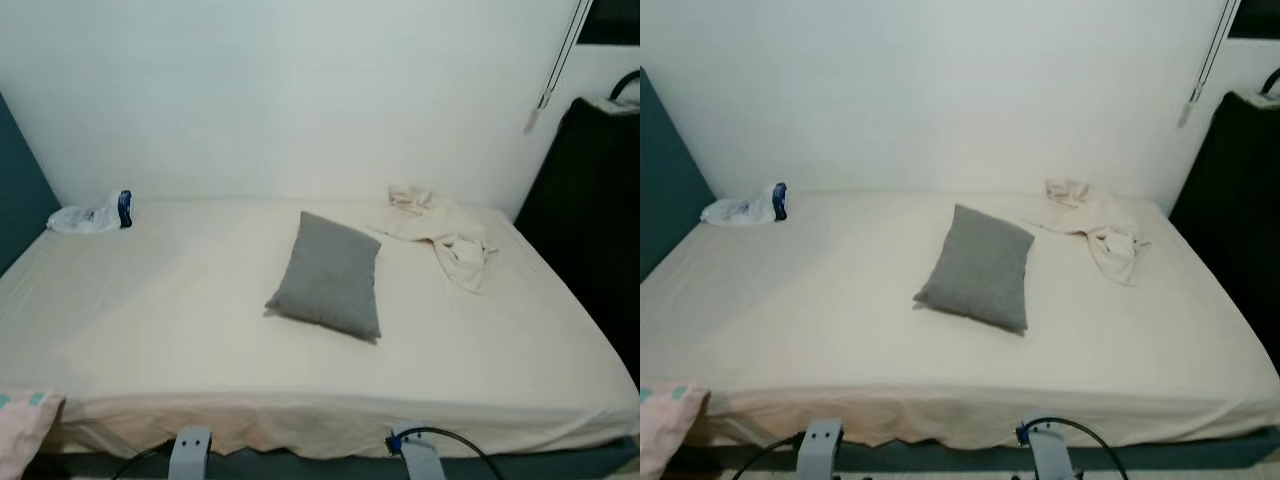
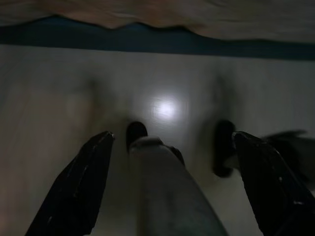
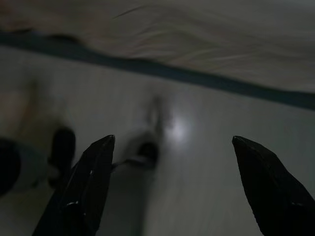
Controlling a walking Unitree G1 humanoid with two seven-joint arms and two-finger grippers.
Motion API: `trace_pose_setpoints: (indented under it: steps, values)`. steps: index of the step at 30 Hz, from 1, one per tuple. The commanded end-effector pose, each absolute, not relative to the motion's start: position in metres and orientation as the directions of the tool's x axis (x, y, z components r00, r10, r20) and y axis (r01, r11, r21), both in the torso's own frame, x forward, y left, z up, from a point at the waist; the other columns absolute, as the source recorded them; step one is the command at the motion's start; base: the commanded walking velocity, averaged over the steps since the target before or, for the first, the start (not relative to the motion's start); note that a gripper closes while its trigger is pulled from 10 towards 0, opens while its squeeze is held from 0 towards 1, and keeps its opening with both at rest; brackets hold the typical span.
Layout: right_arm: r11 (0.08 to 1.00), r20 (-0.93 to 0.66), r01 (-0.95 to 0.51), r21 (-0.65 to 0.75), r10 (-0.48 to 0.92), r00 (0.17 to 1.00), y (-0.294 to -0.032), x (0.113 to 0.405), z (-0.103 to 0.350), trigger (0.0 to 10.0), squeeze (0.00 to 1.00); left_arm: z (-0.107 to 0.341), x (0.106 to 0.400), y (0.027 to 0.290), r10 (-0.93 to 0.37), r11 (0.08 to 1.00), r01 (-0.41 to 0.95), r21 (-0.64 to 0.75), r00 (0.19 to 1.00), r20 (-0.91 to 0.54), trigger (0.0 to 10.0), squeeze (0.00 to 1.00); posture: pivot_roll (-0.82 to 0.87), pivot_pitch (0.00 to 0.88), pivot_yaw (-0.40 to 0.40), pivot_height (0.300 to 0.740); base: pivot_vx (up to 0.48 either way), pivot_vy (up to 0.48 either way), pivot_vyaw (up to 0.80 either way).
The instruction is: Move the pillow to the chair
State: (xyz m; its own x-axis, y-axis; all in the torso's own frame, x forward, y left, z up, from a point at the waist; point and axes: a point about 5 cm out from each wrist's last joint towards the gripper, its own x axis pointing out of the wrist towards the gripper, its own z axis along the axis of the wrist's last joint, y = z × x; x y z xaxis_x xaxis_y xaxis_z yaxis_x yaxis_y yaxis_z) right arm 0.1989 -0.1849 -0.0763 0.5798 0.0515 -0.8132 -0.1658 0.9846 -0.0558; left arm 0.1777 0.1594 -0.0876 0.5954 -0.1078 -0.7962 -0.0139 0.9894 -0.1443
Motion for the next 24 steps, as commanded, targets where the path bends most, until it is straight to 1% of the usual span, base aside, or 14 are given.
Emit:
trace_pose_setpoints:
  steps: [1,9,14,16,24]
  values:
    - [0.987,-0.795,-0.155,-0.045,0.058,0.604,-0.1813,0.2041,-0.0735,10.0,0.00,-0.0862,0.1808,0.1620,-0.104,0.990,-0.014,-0.140,0.597,-0.795,10.0,0.00,-0.04,0.000,0.010,0.740,0.000,-0.244,0.00]
    - [0.983,-0.800,-0.177,-0.049,0.067,0.596,-0.1784,0.2029,-0.0746,10.0,0.00,-0.0835,0.1862,0.1625,-0.101,0.989,-0.024,-0.146,0.613,-0.784,10.0,0.00,-0.04,0.000,0.009,0.740,0.000,0.000,0.00]
    - [0.982,-0.810,-0.183,-0.049,0.068,0.582,-0.1782,0.1993,-0.0767,10.0,0.00,-0.0854,0.1821,0.1642,-0.101,0.989,-0.028,-0.147,0.603,-0.792,10.0,0.00,-0.04,0.000,0.009,0.740,0.000,0.000,0.00]
    - [0.982,-0.812,-0.184,-0.049,0.068,0.580,-0.1783,0.1987,-0.0770,10.0,0.00,-0.0860,0.1809,0.1641,-0.104,0.989,-0.025,-0.149,0.598,-0.794,10.0,0.00,-0.04,0.000,0.008,0.740,0.000,-0.292,0.00]
    - [0.981,-0.812,-0.189,-0.048,0.072,0.580,-0.1773,0.1993,-0.0768,10.0,0.00,-0.0868,0.1795,0.1635,-0.095,0.989,-0.033,-0.142,0.594,-0.799,10.0,0.00,-0.04,0.000,0.004,0.740,0.000,-0.480,0.00]
